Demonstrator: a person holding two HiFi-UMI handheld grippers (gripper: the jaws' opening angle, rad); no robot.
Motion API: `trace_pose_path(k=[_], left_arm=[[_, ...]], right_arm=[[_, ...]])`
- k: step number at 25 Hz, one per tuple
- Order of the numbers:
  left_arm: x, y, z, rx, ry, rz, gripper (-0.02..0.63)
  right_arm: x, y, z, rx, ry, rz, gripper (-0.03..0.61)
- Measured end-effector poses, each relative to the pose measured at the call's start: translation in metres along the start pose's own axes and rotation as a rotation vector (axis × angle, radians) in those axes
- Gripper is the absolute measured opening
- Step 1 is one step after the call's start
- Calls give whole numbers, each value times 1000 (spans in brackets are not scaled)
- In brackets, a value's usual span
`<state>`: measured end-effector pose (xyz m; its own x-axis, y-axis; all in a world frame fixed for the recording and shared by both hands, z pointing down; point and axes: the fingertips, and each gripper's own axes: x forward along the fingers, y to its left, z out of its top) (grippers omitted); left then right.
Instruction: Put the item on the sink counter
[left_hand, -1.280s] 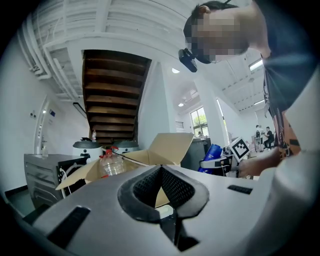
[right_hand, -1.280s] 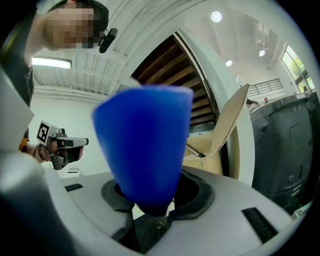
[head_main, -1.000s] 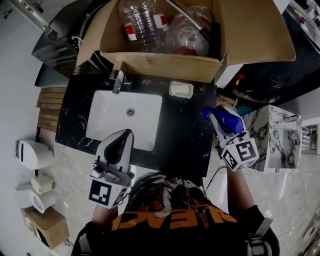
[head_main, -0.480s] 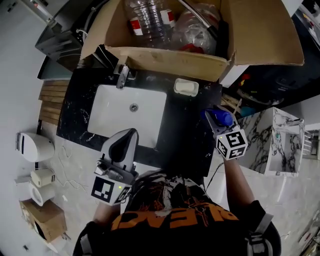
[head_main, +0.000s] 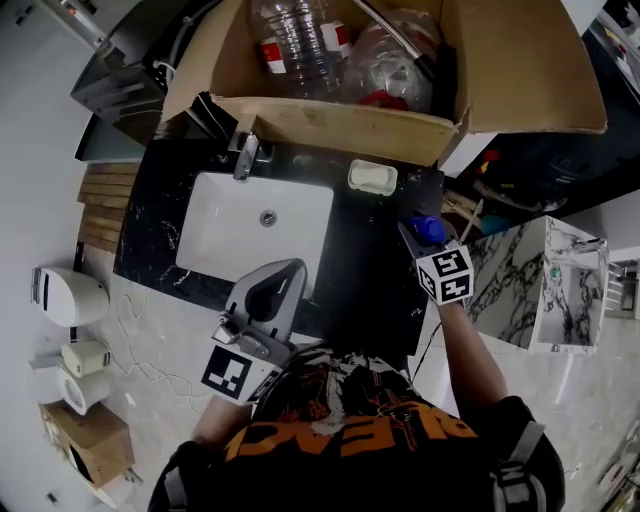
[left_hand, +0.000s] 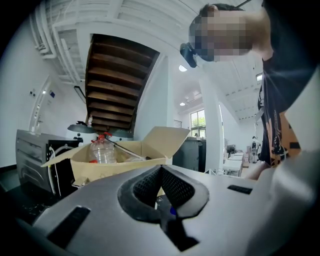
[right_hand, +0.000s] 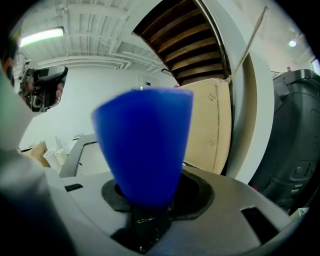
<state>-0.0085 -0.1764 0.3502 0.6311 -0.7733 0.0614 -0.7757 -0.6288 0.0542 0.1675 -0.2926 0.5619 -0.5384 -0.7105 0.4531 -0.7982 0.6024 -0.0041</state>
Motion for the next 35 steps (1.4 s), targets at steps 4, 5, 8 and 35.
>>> trace_pose_path(k=[4, 5, 8, 35], left_arm=[[0, -5, 1, 1, 6, -5, 15], [0, -5, 2, -8, 5, -2, 15], [0, -4, -2, -4, 18, -8, 15], [-5, -13, -9, -21, 28, -9, 15]], right_arm=[[9, -2, -9, -4, 45, 4, 161], [12, -2, -12, -10, 56, 2, 161], [22, -4, -23, -40, 98, -11, 161], [34, 3, -23, -3, 57, 42, 310]])
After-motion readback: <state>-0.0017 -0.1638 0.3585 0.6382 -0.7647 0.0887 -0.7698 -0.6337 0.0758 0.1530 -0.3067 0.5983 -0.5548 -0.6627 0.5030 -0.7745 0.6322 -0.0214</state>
